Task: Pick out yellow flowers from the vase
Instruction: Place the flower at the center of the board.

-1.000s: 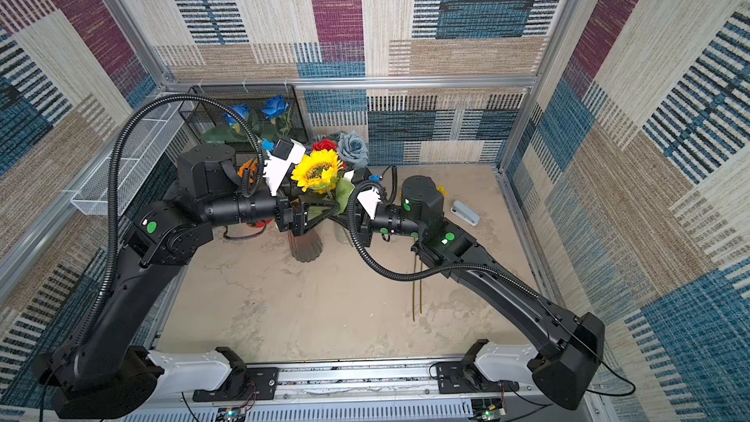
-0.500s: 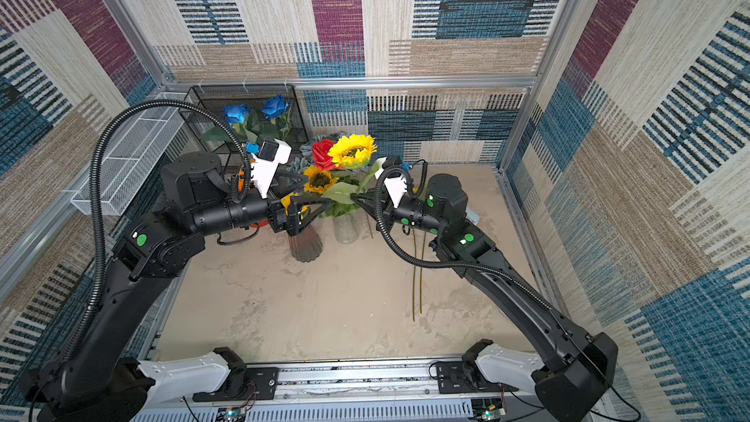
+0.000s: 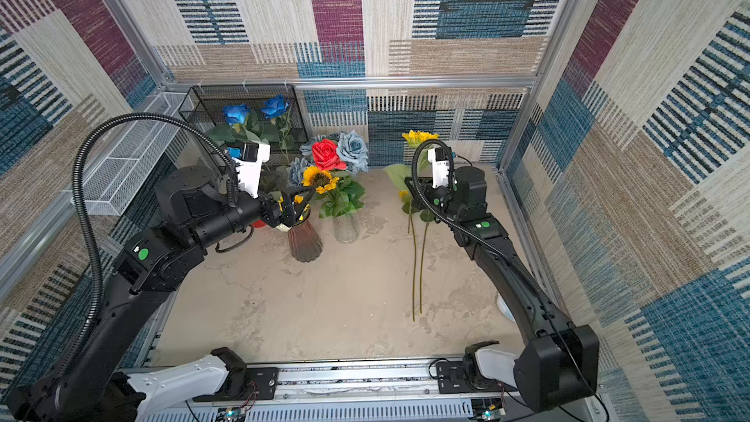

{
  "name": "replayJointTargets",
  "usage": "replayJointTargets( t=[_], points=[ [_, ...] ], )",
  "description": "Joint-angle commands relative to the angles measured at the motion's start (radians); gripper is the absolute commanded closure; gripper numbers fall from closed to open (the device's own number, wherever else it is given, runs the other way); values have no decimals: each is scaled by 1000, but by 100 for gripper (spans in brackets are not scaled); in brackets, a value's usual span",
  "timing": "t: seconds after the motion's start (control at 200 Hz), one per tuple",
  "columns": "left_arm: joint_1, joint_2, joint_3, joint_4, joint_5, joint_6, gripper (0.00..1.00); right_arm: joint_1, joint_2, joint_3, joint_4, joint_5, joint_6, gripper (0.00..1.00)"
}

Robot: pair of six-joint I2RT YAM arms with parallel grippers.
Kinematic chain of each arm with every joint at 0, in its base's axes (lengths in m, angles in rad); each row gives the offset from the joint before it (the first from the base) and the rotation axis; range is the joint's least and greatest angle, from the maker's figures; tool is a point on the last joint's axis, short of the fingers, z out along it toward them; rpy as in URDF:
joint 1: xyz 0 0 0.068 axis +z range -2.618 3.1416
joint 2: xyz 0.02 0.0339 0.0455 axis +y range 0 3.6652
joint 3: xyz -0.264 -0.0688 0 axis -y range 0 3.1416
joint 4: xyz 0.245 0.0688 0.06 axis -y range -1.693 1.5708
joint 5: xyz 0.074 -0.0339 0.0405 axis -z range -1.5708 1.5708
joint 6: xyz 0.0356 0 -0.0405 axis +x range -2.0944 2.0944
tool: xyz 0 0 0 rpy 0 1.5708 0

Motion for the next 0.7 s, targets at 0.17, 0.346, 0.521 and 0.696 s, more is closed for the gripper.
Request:
replayJointTargets(
  t=[0.17,0.346,0.521,0.696],
  points=[
    [6,14,-44,33,-91,-39,1,-34,265,134,-255,28,-15,100],
    [8,14,-55,34,-92,-34,1,-38,365,169,-313,81,-20,100],
    [9,15,-48,24,-88,-23,1,-53,427,178,-361,101,-39,100],
    [14,24,-51,32,-74,-26,1,-54,495,188,-404,158,-69,100]
  ],
)
